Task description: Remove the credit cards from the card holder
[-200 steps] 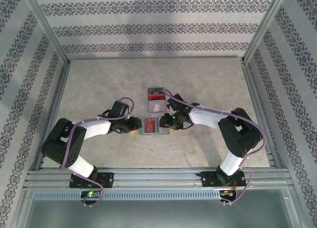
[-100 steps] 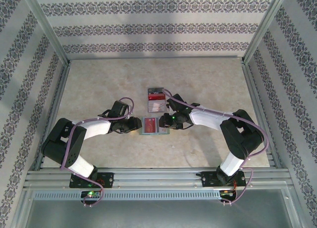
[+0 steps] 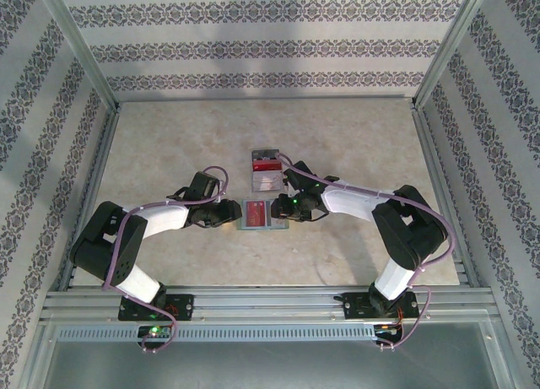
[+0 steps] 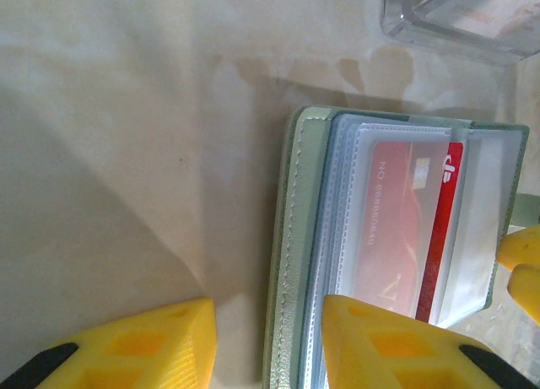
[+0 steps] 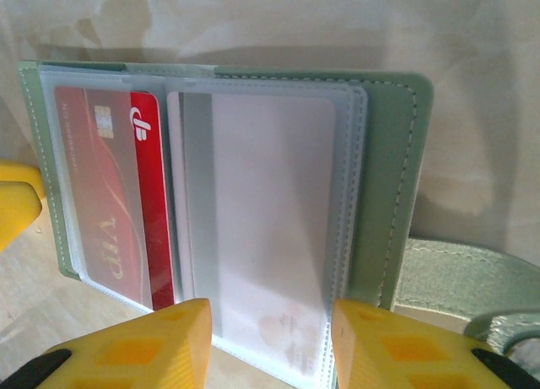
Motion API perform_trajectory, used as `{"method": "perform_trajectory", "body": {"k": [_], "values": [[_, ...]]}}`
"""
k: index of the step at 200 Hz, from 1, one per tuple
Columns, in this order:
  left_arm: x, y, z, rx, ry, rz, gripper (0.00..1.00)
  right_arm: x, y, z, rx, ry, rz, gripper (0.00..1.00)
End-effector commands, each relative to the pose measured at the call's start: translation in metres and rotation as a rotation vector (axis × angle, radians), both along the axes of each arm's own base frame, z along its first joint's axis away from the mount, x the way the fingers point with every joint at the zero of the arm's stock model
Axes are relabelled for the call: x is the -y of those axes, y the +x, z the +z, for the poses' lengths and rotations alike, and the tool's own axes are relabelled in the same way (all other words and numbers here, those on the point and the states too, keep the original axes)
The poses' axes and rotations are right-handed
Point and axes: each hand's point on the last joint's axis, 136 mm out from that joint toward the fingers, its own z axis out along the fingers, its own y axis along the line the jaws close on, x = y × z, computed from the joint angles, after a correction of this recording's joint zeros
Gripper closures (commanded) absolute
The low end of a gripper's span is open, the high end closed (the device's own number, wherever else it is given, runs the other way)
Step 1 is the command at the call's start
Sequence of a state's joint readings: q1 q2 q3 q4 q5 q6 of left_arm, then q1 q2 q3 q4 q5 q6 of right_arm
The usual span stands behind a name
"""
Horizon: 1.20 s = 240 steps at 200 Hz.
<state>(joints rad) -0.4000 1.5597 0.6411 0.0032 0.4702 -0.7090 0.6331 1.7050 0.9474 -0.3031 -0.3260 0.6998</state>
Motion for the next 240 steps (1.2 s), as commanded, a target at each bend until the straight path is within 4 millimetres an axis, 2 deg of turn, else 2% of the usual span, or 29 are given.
{"method": "perform_trajectory", "body": {"k": [1,45,118,171,217,240], "values": [[0.016,0.003,-0.008,0.018,-0.019,-0.037,0.61,-0.004,0.000,-0.004,-0.001,-0.015,0.016,0.58],[0.016,0.002,-0.008,0.017,-0.020,-0.041,0.61,-0.008,-0.002,-0.007,-0.014,0.004,0.021,0.58],[0.019,0.002,-0.008,0.018,-0.015,-0.050,0.62,-0.020,0.003,0.019,0.027,0.102,0.017,0.58],[0.020,0.002,-0.007,0.020,-0.018,-0.050,0.62,-0.023,0.003,0.020,0.021,0.131,0.014,0.58],[0.020,0.003,-0.007,0.022,-0.018,-0.052,0.62,-0.036,0.004,0.037,0.031,0.233,0.013,0.58],[0.021,0.004,-0.006,0.024,-0.019,-0.050,0.62,-0.049,0.003,0.046,0.029,0.321,0.010,0.58]]}}
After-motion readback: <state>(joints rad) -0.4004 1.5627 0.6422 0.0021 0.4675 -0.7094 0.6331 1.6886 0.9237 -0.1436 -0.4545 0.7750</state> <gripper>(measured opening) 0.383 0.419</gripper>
